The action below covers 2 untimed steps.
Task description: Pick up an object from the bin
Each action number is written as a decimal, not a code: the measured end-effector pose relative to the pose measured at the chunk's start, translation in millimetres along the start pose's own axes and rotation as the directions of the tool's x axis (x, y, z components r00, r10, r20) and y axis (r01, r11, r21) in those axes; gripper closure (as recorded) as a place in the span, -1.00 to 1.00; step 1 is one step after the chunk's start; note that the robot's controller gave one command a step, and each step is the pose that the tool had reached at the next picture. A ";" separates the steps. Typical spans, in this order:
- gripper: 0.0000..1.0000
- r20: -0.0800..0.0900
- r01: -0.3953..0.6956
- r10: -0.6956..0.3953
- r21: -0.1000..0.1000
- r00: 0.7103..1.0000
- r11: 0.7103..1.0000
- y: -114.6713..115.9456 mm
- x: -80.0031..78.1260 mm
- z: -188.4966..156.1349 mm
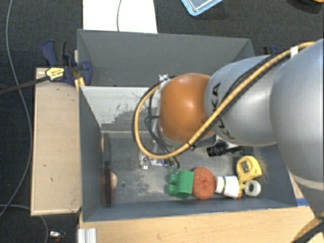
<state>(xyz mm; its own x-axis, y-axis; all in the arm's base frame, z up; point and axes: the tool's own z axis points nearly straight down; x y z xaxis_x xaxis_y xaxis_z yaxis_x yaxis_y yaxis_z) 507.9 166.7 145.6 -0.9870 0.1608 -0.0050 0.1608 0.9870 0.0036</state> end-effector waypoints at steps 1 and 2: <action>-1.00 -0.004 -0.114 0.114 0.000 0.993 0.993 -22.8 -7.9 -2.6; -1.00 0.002 -0.161 0.161 -0.003 0.987 0.987 -45.9 4.7 13.2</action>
Offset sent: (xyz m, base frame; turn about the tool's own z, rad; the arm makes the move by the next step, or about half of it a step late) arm -0.0146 -0.0469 -0.0162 0.1663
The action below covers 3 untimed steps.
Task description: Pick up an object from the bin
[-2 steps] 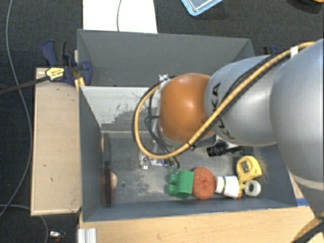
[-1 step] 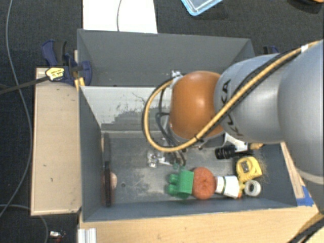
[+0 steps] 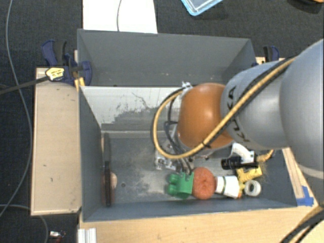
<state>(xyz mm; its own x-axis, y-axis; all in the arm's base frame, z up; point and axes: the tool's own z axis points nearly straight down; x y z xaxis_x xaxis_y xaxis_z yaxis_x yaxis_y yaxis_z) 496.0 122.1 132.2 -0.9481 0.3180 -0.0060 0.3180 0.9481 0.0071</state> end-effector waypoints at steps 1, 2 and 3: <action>-1.00 0.000 -0.037 0.037 0.000 0.999 0.999 -32.2 -16.4 1.6; -1.00 -0.004 -0.051 0.051 0.001 0.999 0.999 -32.7 -16.2 -43.2; -1.00 0.001 -0.090 0.090 0.000 0.996 0.996 -49.6 -33.2 -42.3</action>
Offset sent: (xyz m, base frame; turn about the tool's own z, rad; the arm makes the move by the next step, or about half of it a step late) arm 0.0045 -0.0352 0.0497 0.0560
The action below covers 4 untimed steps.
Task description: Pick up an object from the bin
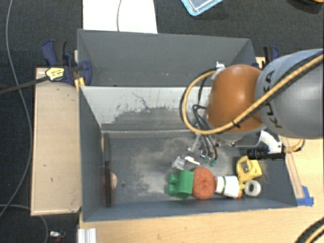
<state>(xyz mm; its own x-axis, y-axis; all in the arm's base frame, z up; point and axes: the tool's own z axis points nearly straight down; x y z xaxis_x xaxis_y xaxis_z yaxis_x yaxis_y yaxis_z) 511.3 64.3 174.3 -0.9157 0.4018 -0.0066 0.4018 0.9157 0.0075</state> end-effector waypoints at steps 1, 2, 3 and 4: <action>-1.00 0.019 0.007 -0.006 -0.018 1.000 1.000 -36.8 6.1 33.1; -1.00 0.013 -0.072 0.072 -0.012 0.997 0.997 -32.8 8.2 26.8; -1.00 0.037 0.085 -0.084 -0.023 0.996 0.996 -44.1 5.4 47.0; -1.00 0.038 0.094 -0.093 -0.024 0.995 0.995 -47.0 4.4 58.3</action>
Offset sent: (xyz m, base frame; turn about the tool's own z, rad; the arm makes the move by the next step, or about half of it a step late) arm -0.0233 -0.0258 -0.0274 0.0870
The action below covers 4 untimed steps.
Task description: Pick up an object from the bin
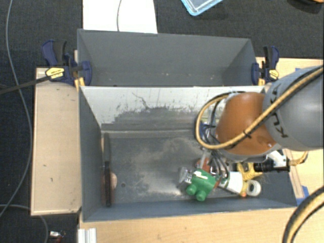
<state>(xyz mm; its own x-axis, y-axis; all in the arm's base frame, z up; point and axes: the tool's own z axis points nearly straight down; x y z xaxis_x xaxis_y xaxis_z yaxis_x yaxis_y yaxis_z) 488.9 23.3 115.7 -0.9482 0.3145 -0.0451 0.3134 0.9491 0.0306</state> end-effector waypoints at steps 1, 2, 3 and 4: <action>-1.00 0.020 0.159 -0.159 -0.006 0.987 0.987 -12.0 4.0 30.9; 1.00 0.015 0.154 -0.154 -0.005 0.988 0.988 -9.8 6.4 21.8; 1.00 0.015 0.152 -0.152 -0.005 0.988 0.988 -9.8 6.4 21.8; 1.00 0.019 0.231 -0.231 -0.005 0.973 0.973 -13.0 0.5 21.4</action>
Offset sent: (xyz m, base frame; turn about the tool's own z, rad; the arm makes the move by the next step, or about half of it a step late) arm -0.0089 -0.0071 -0.0229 -0.1603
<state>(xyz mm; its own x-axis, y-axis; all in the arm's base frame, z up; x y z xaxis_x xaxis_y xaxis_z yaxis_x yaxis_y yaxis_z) 485.5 11.5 93.9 -0.9937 0.0868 -0.0703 0.0854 0.9961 0.0239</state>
